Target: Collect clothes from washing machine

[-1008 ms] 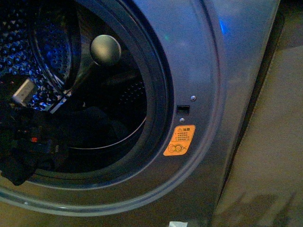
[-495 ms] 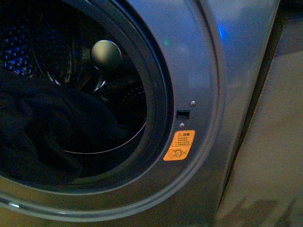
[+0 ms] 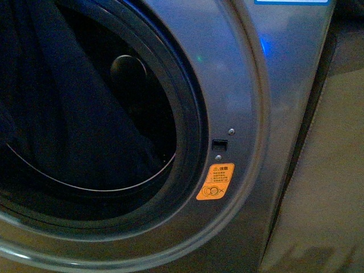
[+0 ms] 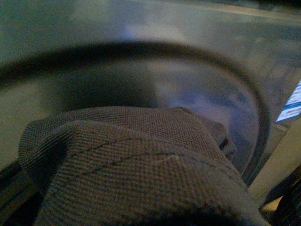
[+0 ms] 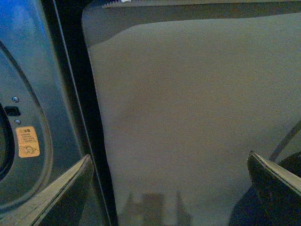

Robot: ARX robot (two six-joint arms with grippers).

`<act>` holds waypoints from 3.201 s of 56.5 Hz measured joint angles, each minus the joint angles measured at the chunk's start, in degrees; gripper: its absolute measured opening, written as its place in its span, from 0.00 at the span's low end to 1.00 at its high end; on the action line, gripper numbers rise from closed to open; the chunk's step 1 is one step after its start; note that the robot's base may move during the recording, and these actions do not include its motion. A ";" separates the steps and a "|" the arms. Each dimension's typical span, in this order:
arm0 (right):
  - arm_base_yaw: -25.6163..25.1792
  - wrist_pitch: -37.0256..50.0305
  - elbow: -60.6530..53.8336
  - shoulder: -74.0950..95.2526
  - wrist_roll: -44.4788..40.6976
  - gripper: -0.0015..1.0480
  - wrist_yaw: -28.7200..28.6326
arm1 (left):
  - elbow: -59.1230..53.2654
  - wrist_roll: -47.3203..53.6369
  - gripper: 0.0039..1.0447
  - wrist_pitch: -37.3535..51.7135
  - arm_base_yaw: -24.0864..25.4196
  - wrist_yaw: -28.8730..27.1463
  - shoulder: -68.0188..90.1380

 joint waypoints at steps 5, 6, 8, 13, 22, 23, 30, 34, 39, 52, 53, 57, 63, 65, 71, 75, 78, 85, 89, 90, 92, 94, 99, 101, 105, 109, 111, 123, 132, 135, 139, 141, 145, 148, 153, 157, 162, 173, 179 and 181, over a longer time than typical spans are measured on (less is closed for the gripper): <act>0.00 0.00 0.00 0.00 0.00 0.93 0.00 | 3.87 -0.09 0.15 -0.63 -1.92 0.57 -0.22; 0.00 0.00 0.00 0.00 0.00 0.93 0.00 | 4.39 -0.07 0.15 -0.72 -2.21 0.57 -0.22; 0.00 0.00 0.00 0.00 0.00 0.93 -0.02 | 6.01 -0.04 0.15 -1.03 -3.17 0.57 -0.13; 0.00 0.00 0.00 0.00 0.00 0.93 0.00 | 10.78 0.35 0.15 -2.05 -5.99 0.35 0.83; 0.00 0.00 0.00 0.00 0.00 0.93 0.00 | 19.52 2.08 0.15 -4.94 -12.04 -1.90 4.20; 0.00 0.00 0.00 0.00 0.00 0.93 0.00 | 20.79 2.47 0.15 -5.49 -13.09 -2.51 4.87; 0.00 0.00 0.00 0.00 0.00 0.93 0.00 | 27.93 3.61 0.15 -8.39 -19.19 -5.35 9.09; 0.00 0.00 0.00 0.00 0.00 0.93 0.00 | 33.24 4.68 0.15 -10.91 -24.79 -8.28 12.41; 0.00 0.00 0.00 0.00 0.00 0.93 0.00 | 39.23 6.91 0.15 -13.53 -32.63 -11.98 16.33; 0.00 0.00 0.00 0.00 0.00 0.93 -0.02 | 51.74 7.96 0.15 -16.44 -40.65 -16.37 24.85; 0.00 0.00 0.00 0.00 0.00 0.93 0.00 | 53.46 7.96 0.15 -17.00 -40.72 -16.70 25.79; 0.00 0.00 0.00 0.00 0.00 0.93 0.00 | 60.26 7.52 0.15 -19.32 -40.54 -17.77 29.31; 0.00 0.00 0.00 0.00 0.00 0.93 0.00 | 73.18 6.12 0.15 -24.52 -39.76 -18.34 35.47; 0.00 0.00 0.00 0.00 0.00 0.93 0.00 | 77.64 5.90 0.15 -26.43 -39.56 -18.62 37.51; 0.00 0.00 0.00 0.00 0.00 0.93 0.00 | 86.27 5.05 0.15 -30.03 -39.21 -19.65 41.09; 0.00 0.00 0.00 0.00 0.00 0.93 0.00 | 88.59 4.57 0.15 -30.45 -39.12 -19.78 41.62; 0.00 0.00 0.00 0.00 0.00 0.93 0.00 | 89.20 4.24 0.15 -30.47 -39.12 -19.76 41.59; 0.00 0.00 0.00 0.00 0.00 0.93 0.00 | 89.77 4.20 0.15 -30.47 -39.12 -19.74 41.46; 0.00 0.00 0.00 0.00 0.00 0.93 0.00 | 89.77 4.20 0.15 -30.49 -39.12 -19.74 41.51; 0.00 0.00 0.00 0.00 0.00 0.93 0.00 | 89.77 4.20 0.15 -30.49 -39.12 -19.74 41.59; 0.00 0.00 0.00 0.00 0.00 0.93 0.00 | 89.77 4.20 0.15 -30.53 -39.12 -19.76 41.62; 0.00 0.00 0.00 0.00 0.00 0.93 0.00 | 89.77 4.22 0.15 -30.53 -39.12 -19.76 41.64; -4.79 8.41 -0.17 2.84 4.79 0.93 -14.62 | 89.77 4.20 0.15 -30.53 -39.10 -19.80 41.64; -10.64 17.97 -0.09 6.14 11.10 0.93 -28.92 | 89.77 4.20 0.15 -30.53 -39.10 -19.85 41.64; -16.26 27.98 0.39 10.23 20.04 0.93 -42.95 | 89.77 4.20 0.15 -30.53 -39.10 -19.78 41.64; -17.49 31.98 2.43 13.11 24.48 0.93 -47.17 | 89.77 4.20 0.15 -30.53 -39.10 -19.80 41.64; -17.51 32.81 3.87 14.14 25.77 0.93 -47.43 | 89.77 4.20 0.15 -30.53 -39.10 -19.78 41.64; -8.04 35.12 14.71 23.54 23.98 0.93 -39.45 | 89.77 4.17 0.15 -30.53 -39.10 -19.78 41.64; 6.12 34.60 25.16 33.79 14.97 0.93 -30.05 | 89.77 4.17 0.15 -30.53 -39.10 -19.78 41.64; 11.63 34.62 29.97 38.62 10.67 0.93 -26.82 | 89.77 4.17 0.15 -30.53 -39.10 -19.78 41.64; 15.82 34.67 34.56 43.28 7.30 0.93 -24.28 | 89.77 4.17 0.15 -30.53 -39.10 -19.78 41.64; 17.77 34.67 36.87 45.92 5.42 0.93 -22.82 | 89.77 4.17 0.15 -30.53 -39.10 -19.78 41.64; 20.90 34.62 40.92 50.75 1.70 0.93 -19.50 | 89.77 4.17 0.15 -30.53 -39.10 -19.78 41.64; 22.16 34.62 42.73 52.92 -0.24 0.93 -17.40 | 89.77 4.17 0.15 -30.53 -39.10 -19.78 41.64; 24.50 34.82 45.79 56.57 -2.89 0.93 -13.75 | 89.77 4.17 0.15 -30.53 -39.10 -19.78 41.64; 26.23 35.10 47.69 58.82 -4.24 0.93 -10.80 | 89.77 4.17 0.15 -30.53 -39.10 -19.78 41.64; 28.63 36.37 49.88 61.64 -7.32 0.93 -5.81 | 89.77 4.17 0.15 -30.53 -39.10 -19.78 41.64; 31.71 40.59 54.36 67.47 -12.20 0.93 6.08 | 89.77 4.17 0.15 -30.53 -39.10 -19.78 41.64; 32.28 42.21 55.41 69.31 -13.42 0.93 9.99 | 89.77 4.17 0.15 -30.53 -39.10 -19.78 41.64; 32.41 43.01 55.47 69.83 -13.86 0.93 11.21 | 89.77 4.17 0.15 -30.53 -39.10 -19.78 41.64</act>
